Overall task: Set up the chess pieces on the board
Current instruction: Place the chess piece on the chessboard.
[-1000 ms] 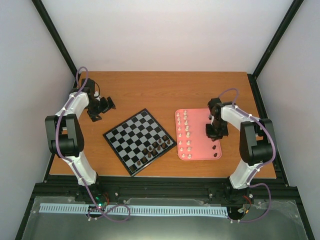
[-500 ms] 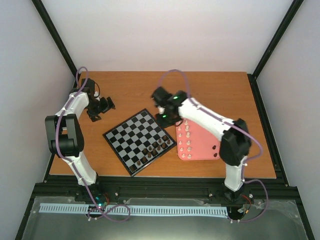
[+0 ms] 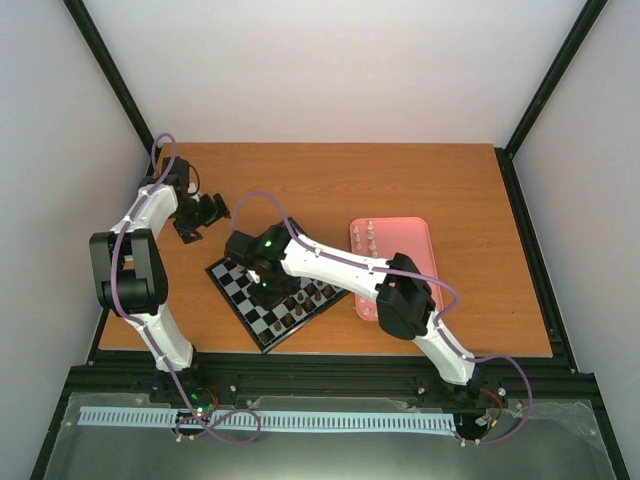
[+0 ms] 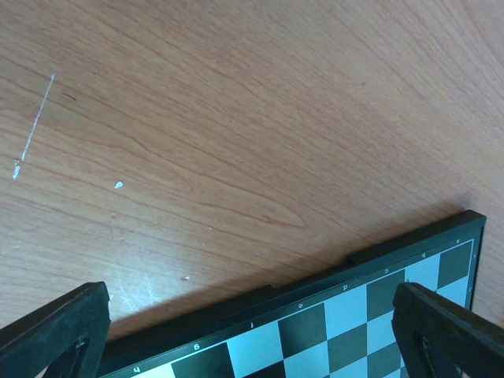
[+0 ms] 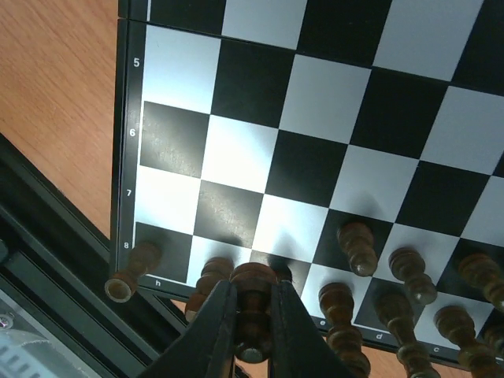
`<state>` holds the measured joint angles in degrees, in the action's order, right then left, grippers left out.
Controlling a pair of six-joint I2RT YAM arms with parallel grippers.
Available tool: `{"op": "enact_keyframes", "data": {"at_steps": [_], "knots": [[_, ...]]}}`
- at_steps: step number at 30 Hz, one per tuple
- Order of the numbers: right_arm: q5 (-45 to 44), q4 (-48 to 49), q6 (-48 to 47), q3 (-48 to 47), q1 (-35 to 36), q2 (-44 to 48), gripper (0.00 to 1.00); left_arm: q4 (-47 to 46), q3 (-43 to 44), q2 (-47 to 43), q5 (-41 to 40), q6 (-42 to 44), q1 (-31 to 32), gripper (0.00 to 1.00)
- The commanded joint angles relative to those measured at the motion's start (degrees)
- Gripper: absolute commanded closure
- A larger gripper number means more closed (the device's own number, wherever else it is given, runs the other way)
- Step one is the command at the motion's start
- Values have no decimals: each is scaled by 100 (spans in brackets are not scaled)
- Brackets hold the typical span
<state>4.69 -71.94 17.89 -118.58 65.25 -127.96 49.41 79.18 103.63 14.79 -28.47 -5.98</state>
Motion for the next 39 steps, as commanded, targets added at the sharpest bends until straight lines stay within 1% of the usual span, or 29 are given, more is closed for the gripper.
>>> {"op": "enact_keyframes", "data": {"at_steps": [1, 7, 15, 39], "knots": [[117, -379, -18, -301, 46, -235, 97, -28, 47, -269, 52, 17, 12, 0], [101, -430, 23, -325, 42, -428, 96, -25, 132, -265, 102, -14, 16, 0], [236, -379, -146, -314, 25, -608, 96, -20, 137, -290, 73, -10, 9, 0], [340, -259, -334, -374, -179, -891, 92, -23, 235, -141, 103, -12, 9, 0]]}}
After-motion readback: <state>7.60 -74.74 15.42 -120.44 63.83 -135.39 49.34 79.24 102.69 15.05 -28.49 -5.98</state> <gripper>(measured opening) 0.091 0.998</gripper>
